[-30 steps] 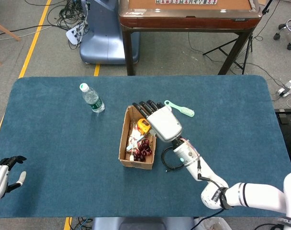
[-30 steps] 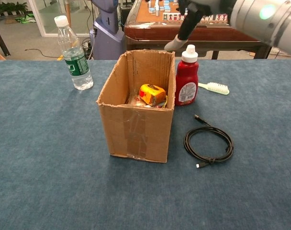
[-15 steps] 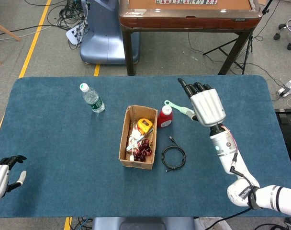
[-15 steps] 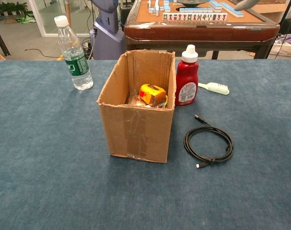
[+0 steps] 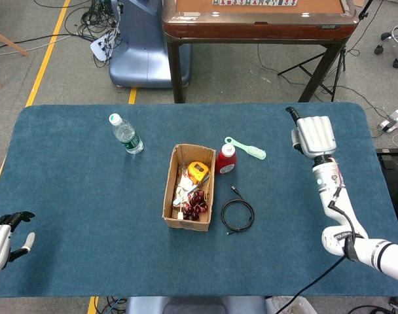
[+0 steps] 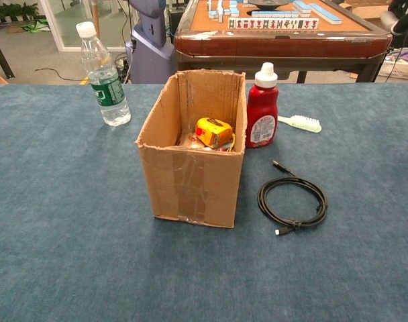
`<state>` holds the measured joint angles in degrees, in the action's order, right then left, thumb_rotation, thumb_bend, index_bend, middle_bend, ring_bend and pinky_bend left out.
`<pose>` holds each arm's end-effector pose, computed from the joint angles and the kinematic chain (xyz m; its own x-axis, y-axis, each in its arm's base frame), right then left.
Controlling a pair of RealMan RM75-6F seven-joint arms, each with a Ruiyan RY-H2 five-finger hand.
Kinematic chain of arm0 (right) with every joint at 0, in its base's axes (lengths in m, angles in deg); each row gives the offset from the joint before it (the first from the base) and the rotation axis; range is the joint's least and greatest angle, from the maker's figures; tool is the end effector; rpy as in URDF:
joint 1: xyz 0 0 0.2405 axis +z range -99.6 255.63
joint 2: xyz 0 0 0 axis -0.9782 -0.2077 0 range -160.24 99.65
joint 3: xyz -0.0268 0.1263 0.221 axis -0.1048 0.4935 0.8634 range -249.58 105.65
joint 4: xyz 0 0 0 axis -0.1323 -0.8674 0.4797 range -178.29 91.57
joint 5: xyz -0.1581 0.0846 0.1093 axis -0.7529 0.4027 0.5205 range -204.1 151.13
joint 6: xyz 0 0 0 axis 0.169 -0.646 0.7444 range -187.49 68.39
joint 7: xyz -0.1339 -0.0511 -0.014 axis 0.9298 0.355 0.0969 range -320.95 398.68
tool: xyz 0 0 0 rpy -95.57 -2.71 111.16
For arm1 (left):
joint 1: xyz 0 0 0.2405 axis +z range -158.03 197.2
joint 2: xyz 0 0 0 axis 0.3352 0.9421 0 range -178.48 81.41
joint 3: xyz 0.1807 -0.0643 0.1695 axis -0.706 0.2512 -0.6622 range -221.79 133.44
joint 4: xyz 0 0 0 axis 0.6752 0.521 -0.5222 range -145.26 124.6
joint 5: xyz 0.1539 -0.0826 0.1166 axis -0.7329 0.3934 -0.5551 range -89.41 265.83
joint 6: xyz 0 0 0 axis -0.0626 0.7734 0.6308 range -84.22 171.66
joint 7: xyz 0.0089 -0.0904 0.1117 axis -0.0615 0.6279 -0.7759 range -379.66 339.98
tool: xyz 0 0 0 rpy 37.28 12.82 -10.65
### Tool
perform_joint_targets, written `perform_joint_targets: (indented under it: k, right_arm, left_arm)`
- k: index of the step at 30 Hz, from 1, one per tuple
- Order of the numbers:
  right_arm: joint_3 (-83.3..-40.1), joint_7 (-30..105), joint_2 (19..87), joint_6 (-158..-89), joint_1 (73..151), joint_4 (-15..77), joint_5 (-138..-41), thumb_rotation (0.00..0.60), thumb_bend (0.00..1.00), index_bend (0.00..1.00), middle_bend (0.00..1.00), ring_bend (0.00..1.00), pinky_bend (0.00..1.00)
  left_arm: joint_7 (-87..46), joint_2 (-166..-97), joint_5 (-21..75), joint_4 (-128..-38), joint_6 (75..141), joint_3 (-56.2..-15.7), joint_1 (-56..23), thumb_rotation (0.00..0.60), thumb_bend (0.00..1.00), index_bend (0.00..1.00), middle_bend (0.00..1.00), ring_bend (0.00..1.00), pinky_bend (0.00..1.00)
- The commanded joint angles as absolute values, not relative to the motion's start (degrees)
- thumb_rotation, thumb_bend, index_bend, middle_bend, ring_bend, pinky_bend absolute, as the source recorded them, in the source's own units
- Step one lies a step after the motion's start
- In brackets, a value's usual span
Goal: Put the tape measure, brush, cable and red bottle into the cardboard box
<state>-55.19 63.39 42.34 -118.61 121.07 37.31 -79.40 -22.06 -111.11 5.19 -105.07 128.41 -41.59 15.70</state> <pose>-0.1945 -0.4167 0.1346 0.5777 0.0238 0.8159 -0.8131 -0.0706 0.5778 -0.3152 0.1740 0.1650 0.4130 0.0235 0.9104 0.9088 0.0544 -0.4136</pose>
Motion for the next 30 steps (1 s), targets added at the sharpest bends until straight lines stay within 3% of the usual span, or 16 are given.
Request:
perform_joint_targets:
  k: [1,6,17,23,30]
  right_arm:
    - [-56.16,59.63,47.59,-112.53,122.39,28.13,-76.64,0.600,0.70,0.23,0.92,0.95,0.96]
    - [-56.43,55.69,52.32,-107.42,123.66,20.01,-76.46,0.600,0.76,0.24,1.00,1.00,1.00]
    - [-56.93,51.26,63.01,-97.89,128.19,4.67,-78.18,0.600,0.85,0.25,1.00,1.00,1.00]
    - [-57.07,50.84,67.11,-93.74,130.50,-0.92,-78.77,0.600,0.96,0.25,1.00,1.00,1.00]
    - [-56.42,51.44,70.95,-90.54,132.66,-6.42,-77.89,0.600,0.98,0.25,1.00,1.00,1.00]
  left_arm:
    - [-22.12,-111.08,5.10,-105.13,128.64,-41.58,15.78,0.600,0.35,0.34,0.41,0.35,0.55]
    - [-21.86,-110.96,5.07,-105.21,128.73,-41.53,15.82,0.600,0.35,0.34,0.41,0.35,0.55]
    - [-21.82,-111.03,5.78,-104.91,127.94,-41.40,15.60,0.600,0.35,0.34,0.41,0.35,0.55]
    - [-21.29,-110.83,5.93,-104.85,127.84,-41.38,15.65,0.600,0.35,0.34,0.41,0.35,0.55]
    - [-20.77,-110.62,5.75,-104.98,127.95,-41.43,15.75,0.600,0.35,0.34,0.41,0.35,0.55]
